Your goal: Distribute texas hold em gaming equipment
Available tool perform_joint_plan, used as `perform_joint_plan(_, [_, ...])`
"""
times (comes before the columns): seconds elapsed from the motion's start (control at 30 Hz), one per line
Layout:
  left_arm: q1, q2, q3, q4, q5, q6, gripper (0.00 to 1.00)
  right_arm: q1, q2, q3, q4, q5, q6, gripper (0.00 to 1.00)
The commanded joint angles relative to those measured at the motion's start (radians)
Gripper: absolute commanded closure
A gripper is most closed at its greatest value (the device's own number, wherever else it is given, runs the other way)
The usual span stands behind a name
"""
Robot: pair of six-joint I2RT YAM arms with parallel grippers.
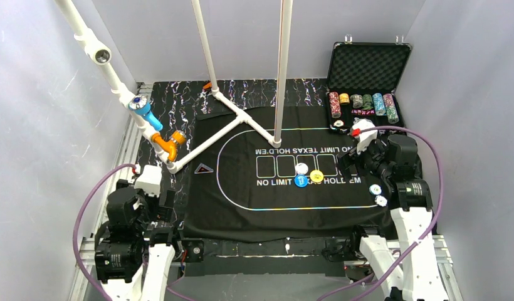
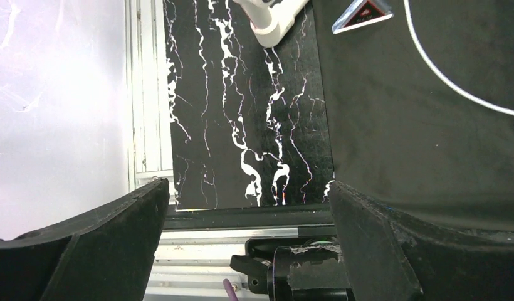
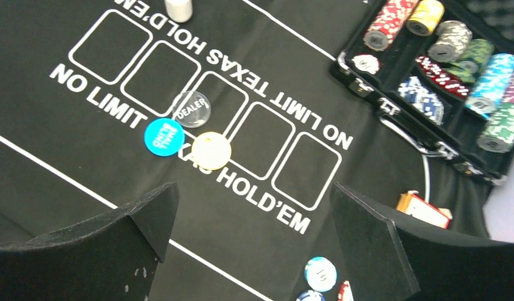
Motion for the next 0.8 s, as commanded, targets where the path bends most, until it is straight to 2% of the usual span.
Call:
perform_joint_plan(0.0, [0.005,0.05,0.094,-0.028,0.023,-0.044,0.01,-0.004,0.075,0.063,0.074,-0.094,0.072,0.0])
perform_joint_plan(0.17, [0.004,0.138,0.18,-0.038,0.049,-0.075,0.01,0.004,0.221,0.144,0.109,-0.121,0.115,0.0])
perform_joint_plan(0.3, [0.005,0.218,0.311,-0.043,0.154,-0.198,0.01,0.047,0.332,0.212,0.163,-0.107,0.159,0.0])
perform_joint_plan(0.5, [0.003,0.241,0.397,0.073,0.196,-0.339,0.01,0.238,0.451,0.248,0.283,0.039,0.166,0.0])
perform_joint_plan(0.77, [0.003,0.291,0.446,0.185,0.194,-0.417,0.01,0.352,0.521,0.255,0.525,0.026,0.314,0.0])
